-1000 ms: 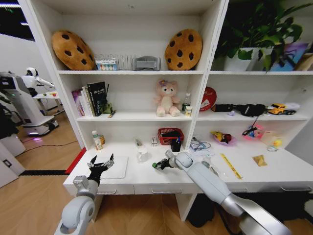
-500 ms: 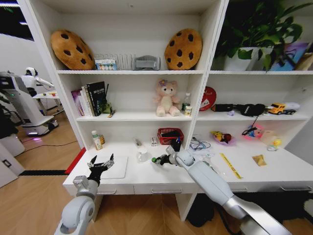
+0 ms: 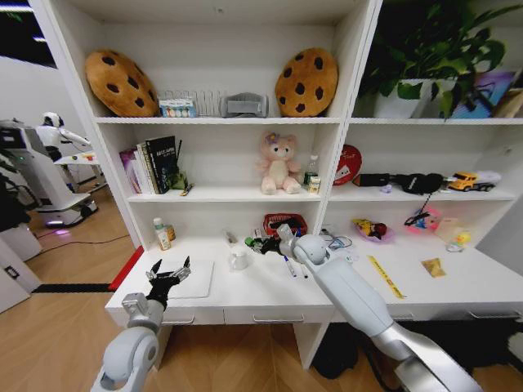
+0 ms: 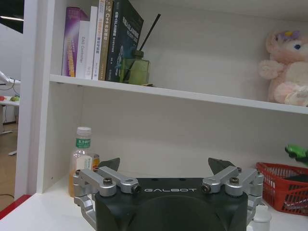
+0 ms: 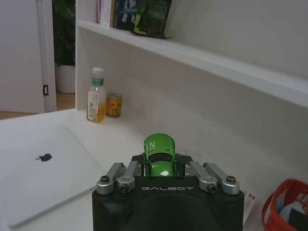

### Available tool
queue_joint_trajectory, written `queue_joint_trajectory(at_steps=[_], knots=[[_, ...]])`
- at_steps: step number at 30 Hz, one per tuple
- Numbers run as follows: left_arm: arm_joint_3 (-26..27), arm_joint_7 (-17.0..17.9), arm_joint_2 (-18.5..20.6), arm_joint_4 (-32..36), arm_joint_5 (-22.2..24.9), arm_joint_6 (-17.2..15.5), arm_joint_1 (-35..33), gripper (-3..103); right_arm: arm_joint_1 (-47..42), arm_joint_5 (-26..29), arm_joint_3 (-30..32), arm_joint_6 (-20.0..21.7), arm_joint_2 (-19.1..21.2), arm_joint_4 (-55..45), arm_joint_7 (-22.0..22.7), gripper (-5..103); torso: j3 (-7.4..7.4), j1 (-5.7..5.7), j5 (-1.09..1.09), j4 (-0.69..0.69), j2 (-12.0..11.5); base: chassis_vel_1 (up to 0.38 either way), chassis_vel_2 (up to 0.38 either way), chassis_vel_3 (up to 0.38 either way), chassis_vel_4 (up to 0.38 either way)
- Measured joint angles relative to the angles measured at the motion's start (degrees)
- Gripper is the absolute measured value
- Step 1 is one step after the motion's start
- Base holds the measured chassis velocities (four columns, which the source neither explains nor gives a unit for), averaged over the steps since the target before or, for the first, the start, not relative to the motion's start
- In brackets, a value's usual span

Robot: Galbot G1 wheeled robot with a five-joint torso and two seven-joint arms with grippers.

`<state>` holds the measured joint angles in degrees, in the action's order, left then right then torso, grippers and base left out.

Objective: Organize the objects on the table.

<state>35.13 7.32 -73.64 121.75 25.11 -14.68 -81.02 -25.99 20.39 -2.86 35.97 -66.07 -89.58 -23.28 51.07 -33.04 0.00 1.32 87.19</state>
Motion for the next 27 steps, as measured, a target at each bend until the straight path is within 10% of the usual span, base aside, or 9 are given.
queue_joint_trajectory(at_steps=[7,27], knots=[[0.0,0.0,0.0,0.0,0.0,0.0,0.0,100,6.6,5.0,-3.3,-7.9,-4.3,4.1,11.0,34,0.00,-0.01,0.00,-0.02,0.0,0.000,0.000,0.000,0.000],[0.0,0.0,0.0,0.0,0.0,0.0,0.0,100,19.5,11.1,0.7,-2.1,-12.4,11.8,21.1,34,0.00,-0.01,0.00,0.00,0.0,0.000,0.000,0.000,0.000]])
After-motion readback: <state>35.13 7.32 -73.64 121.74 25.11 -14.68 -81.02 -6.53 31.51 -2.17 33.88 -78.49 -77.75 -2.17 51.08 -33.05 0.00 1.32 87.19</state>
